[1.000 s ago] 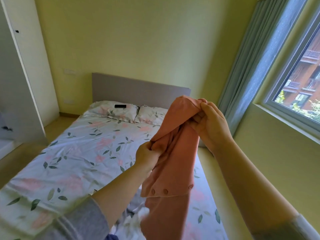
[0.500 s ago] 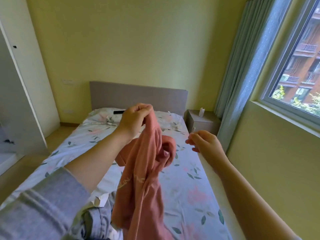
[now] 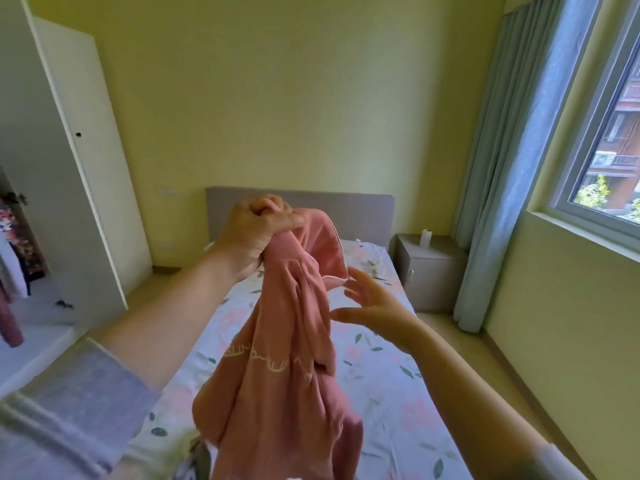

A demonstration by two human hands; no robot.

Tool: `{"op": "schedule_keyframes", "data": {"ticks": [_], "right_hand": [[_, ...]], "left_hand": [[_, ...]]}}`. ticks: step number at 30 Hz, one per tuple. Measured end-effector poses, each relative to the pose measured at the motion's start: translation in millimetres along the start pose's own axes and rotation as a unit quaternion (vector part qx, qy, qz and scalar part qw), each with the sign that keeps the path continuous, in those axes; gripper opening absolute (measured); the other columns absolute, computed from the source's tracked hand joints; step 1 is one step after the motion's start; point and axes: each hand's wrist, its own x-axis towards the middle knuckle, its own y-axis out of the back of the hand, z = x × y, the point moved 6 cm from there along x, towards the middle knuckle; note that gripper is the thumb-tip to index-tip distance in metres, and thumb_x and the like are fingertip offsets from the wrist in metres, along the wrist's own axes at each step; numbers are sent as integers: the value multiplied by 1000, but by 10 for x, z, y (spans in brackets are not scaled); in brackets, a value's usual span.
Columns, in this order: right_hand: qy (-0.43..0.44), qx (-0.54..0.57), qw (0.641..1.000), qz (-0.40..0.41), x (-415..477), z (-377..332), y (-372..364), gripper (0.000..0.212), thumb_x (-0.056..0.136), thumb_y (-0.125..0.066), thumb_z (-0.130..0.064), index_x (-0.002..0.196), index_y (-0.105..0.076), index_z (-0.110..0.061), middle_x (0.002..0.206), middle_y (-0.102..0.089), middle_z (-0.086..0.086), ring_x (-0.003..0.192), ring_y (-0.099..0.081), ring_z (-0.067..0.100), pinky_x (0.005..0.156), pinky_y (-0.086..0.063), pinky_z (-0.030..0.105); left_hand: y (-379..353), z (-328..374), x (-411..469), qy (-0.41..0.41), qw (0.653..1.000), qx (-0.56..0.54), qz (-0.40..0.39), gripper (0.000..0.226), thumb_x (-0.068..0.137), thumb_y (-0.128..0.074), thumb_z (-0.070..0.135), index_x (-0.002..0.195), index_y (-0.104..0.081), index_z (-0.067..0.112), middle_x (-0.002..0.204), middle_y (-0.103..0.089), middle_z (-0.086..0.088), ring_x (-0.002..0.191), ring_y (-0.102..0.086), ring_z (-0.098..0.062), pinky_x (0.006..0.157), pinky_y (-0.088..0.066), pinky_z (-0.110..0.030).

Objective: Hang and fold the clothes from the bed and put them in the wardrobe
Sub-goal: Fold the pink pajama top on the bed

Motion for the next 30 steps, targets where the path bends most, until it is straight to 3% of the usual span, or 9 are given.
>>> {"op": "schedule_keyframes", "data": {"ticks": [4,11,17,21,22,23,26,28,30], "right_hand": [[58,33,998,5,43,-43,-63,58,82,-78,-16,135,-54,-24,131,-63,-7,126,-55,11,109,-44,40],[67,40,997,-16,202,-175,-275,26,87,-64,8,112,-68,3,112,-71,17,109,-67,27,97,-53,43],[50,118,989,72,99,-272,133,24,79,-80,-28,99,-74,-16,93,-77,8,90,-73,24,76,-60,34],[90,88,989,82,9,-497,270,20,80,-79,-33,96,-75,-23,94,-76,3,91,-73,22,79,-60,37],[100,78,988,88,-35,-540,325,17,82,-78,-33,96,-75,-25,95,-76,2,92,-72,20,81,-60,36],[108,73,987,91,-78,-572,378,14,83,-76,-33,96,-75,-27,96,-76,0,93,-72,19,81,-59,34],[106,74,987,91,-194,-596,512,4,86,-73,-31,89,-75,-32,93,-76,-4,89,-72,12,77,-59,27],[99,74,987,100,-272,-552,596,3,86,-73,-31,88,-75,-31,90,-76,-6,85,-72,10,75,-59,25],[84,74,988,110,-364,-472,680,7,85,-74,-31,91,-74,-27,89,-76,-3,84,-72,13,75,-60,27]], "left_hand": [[-15,188,-65,-2,999,5,-35,44,62,-60,-8,40,-37,22,57,-43,5,57,-45,-9,53,-40,-14],[14,334,-92,-4,999,26,-25,32,53,-45,-5,40,-33,21,56,-35,2,58,-42,-7,52,-36,-11],[474,30,-98,38,989,145,-3,42,82,-45,-19,61,-33,15,91,-62,-4,79,-56,-12,55,-42,-16],[552,-452,-396,127,974,178,-55,13,94,-59,16,87,-48,18,106,-58,-10,75,-54,-19,58,-44,-26],[492,-565,-493,160,971,164,-71,26,89,-66,31,108,-52,23,112,-64,-6,76,-61,-17,60,-49,-28],[436,-694,-589,194,967,143,-86,62,77,-75,45,129,-43,31,119,-67,-1,84,-68,-16,64,-55,-30],[201,-1068,-937,255,947,159,-115,128,49,-90,56,147,-7,50,121,-67,6,103,-69,-16,81,-59,-34],[37,-1307,-1135,273,934,202,-112,134,48,-91,54,149,-3,46,121,-66,7,105,-68,-12,94,-54,-38],[-191,-1480,-1297,291,925,210,-126,124,49,-88,52,150,-21,29,119,-68,5,108,-66,-12,102,-49,-41]]}}
